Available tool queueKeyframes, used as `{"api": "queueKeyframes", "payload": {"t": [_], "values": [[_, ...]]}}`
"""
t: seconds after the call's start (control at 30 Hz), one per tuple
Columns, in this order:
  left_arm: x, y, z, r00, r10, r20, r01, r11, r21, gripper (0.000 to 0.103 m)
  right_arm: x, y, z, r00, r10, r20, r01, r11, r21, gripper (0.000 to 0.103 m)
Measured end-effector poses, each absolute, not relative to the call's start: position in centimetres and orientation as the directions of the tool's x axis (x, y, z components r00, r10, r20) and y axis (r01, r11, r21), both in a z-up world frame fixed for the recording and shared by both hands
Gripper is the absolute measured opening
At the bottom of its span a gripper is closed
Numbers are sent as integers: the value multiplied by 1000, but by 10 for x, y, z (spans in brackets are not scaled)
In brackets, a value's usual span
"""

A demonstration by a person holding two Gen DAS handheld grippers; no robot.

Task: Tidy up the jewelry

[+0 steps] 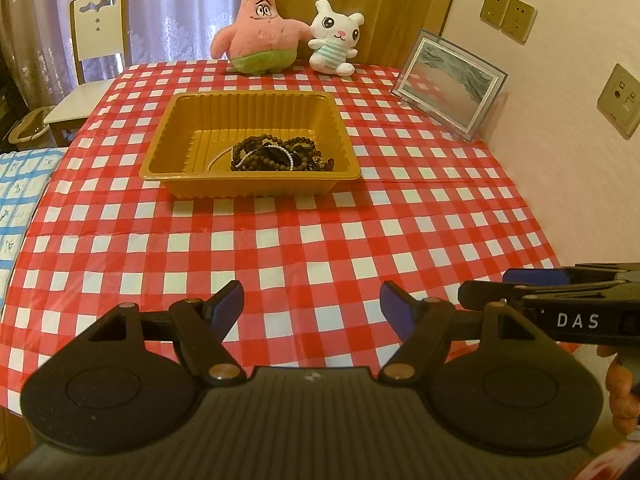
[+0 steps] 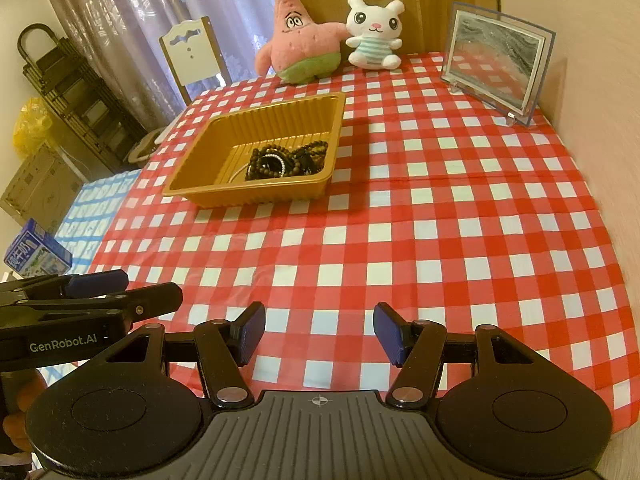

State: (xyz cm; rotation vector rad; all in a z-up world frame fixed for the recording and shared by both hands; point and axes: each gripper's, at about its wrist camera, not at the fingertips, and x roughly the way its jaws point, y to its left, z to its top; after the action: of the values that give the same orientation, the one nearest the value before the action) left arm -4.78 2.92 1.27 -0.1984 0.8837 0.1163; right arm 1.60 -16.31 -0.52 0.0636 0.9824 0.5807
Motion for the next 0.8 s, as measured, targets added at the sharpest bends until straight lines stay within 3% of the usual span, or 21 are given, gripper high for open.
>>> {"api": "queueKeyframes", "payload": {"t": [0.8], "values": [[-41, 22, 12, 632, 5, -775, -162, 979, -125, 73, 18, -169, -6, 427, 476, -769, -412, 859, 304, 60]]}}
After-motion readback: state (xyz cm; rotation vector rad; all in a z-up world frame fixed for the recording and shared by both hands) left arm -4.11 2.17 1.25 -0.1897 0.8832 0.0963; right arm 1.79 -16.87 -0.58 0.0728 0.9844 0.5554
